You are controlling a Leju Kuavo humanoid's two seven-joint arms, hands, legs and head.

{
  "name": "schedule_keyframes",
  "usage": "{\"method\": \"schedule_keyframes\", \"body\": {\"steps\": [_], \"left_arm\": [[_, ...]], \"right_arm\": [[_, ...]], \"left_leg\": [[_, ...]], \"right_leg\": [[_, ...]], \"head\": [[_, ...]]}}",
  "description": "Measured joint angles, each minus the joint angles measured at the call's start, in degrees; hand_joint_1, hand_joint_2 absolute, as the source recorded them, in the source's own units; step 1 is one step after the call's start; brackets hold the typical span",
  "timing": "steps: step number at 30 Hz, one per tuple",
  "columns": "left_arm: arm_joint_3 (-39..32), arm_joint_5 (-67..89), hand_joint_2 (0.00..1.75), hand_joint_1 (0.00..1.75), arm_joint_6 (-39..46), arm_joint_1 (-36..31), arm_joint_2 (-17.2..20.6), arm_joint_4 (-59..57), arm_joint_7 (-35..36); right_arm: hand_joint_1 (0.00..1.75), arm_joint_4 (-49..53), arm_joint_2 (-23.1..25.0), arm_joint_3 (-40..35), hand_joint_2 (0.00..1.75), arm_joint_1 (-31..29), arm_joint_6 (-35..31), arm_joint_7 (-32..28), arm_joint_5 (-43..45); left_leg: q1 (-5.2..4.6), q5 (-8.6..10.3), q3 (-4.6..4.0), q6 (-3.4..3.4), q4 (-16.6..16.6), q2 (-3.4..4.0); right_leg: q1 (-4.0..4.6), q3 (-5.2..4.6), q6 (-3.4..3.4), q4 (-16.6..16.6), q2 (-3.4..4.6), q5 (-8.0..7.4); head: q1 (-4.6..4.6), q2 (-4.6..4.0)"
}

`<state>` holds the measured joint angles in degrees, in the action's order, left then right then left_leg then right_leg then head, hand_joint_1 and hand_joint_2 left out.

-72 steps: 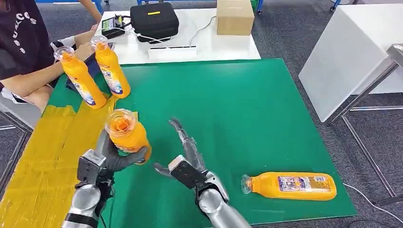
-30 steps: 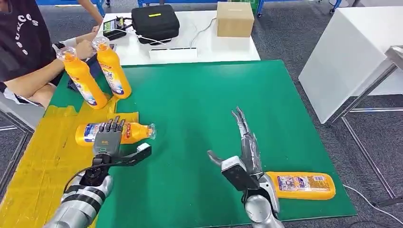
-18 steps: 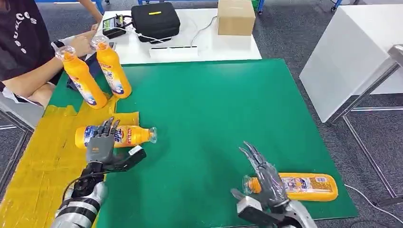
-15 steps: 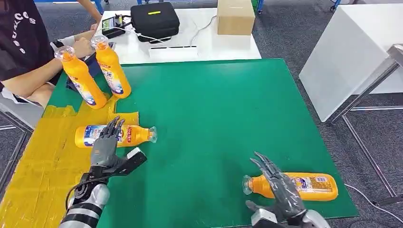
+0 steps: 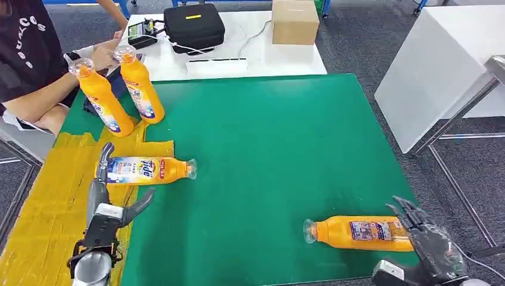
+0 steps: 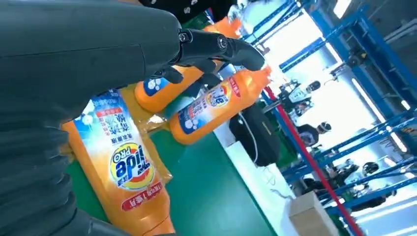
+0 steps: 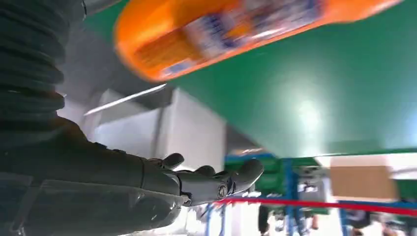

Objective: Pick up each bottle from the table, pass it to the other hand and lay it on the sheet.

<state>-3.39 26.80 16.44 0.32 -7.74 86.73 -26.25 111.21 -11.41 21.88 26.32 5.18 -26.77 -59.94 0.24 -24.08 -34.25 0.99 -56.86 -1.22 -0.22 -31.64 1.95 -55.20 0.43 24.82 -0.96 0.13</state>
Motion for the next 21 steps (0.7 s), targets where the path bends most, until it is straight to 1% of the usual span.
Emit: {"method": "schedule_keyframes", "body": {"steps": [3,6,10,16,21], "left_arm": [[-0.04,-0.04,1.75,0.0,-0.33,0.69,-0.39,1.42,0.04],[-0.11,-0.04,1.75,0.0,-0.35,1.15,-0.7,2.18,0.15],[-0.13,0.59,1.75,0.0,-0.33,1.69,-0.96,3.12,0.26],[0.37,0.81,1.75,0.0,-0.31,2.25,-1.29,4.35,0.55],[0.92,0.7,1.75,0.0,-0.31,2.45,-1.31,4.78,0.63]], "right_arm": [[0.0,-1.23,0.68,0.67,1.75,-0.79,-1.77,2.3,-6.82],[0.0,-2.43,1.09,0.67,1.75,-1.16,-2.56,3.21,-8.76],[0.0,-4.92,1.24,-0.22,1.75,-2.11,-4.57,6.87,-13.09],[0.0,-12.27,-0.26,-6.08,1.75,-4.42,-7.0,13.31,-15.88],[0.0,-16.0,-1.31,-9.43,1.75,-5.51,-7.8,14.58,-15.97]], "left_leg": [[0.0,0.01,0.03,0.0,0.0,0.0],[0.0,0.01,0.03,0.0,0.0,-0.01],[0.01,0.0,0.02,0.0,0.01,0.0],[0.0,0.01,0.03,0.0,0.01,0.0],[0.0,0.02,0.03,0.01,0.0,-0.03]], "right_leg": [[0.0,0.03,0.0,0.0,0.0,0.0],[0.0,0.03,0.0,0.0,0.0,0.0],[0.02,0.04,0.0,0.0,0.0,0.0],[0.01,0.04,0.0,0.0,0.0,0.0],[0.01,0.06,0.0,0.0,-0.01,0.0]], "head": [[0.0,0.0],[-0.02,0.0],[-0.02,0.0],[-0.02,0.0],[0.0,0.0]]}}
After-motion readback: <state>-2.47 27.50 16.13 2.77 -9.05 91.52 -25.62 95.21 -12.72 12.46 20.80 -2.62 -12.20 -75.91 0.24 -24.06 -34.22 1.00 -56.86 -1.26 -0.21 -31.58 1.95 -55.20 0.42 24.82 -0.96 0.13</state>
